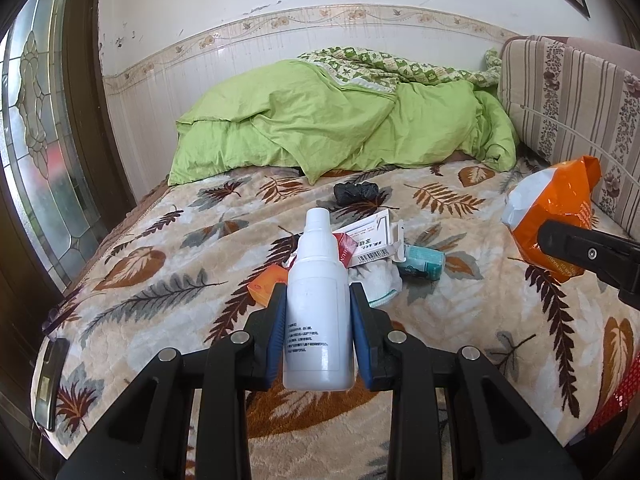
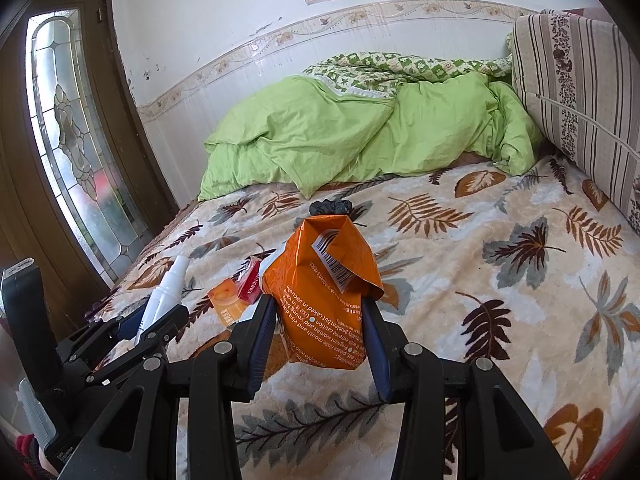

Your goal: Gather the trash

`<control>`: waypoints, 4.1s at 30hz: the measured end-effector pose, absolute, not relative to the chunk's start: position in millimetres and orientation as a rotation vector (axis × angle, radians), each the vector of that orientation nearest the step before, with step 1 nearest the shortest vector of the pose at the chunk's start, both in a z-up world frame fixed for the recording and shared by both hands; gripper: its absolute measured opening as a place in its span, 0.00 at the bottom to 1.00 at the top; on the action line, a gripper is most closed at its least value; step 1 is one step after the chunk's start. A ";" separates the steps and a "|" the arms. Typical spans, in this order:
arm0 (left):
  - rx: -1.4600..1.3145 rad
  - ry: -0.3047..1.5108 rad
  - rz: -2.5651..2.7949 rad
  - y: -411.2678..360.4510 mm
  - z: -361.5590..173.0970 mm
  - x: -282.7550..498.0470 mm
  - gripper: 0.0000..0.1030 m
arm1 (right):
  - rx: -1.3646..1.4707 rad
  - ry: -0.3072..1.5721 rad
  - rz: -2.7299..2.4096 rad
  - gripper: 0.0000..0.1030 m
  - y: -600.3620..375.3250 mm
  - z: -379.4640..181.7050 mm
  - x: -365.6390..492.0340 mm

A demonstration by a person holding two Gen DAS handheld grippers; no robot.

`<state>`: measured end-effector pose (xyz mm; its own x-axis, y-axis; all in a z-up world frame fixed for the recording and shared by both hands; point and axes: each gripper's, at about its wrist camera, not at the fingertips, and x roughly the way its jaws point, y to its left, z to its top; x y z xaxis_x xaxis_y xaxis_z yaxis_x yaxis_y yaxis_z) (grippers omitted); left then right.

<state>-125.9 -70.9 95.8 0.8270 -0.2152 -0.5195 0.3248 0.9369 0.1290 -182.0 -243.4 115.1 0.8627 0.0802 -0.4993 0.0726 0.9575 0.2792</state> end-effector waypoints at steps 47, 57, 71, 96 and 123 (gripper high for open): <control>0.199 0.565 -0.454 -95.1 115.9 -199.5 0.28 | 0.363 0.505 -0.016 0.45 -251.2 127.4 -278.0; 0.204 0.571 -0.638 -124.7 126.5 -253.7 0.28 | 0.500 0.469 -0.077 0.44 -302.1 137.3 -348.4; 0.211 0.667 -1.108 -244.3 157.8 -311.8 0.28 | 0.651 0.406 -0.436 0.45 -422.5 129.5 -477.4; 0.200 0.761 -1.089 -269.3 140.2 -298.2 0.67 | 0.674 0.466 -0.433 0.59 -447.5 114.0 -457.4; -0.241 0.927 -0.350 17.4 53.0 -63.9 0.67 | 0.457 0.744 0.113 0.59 -259.0 95.1 -172.4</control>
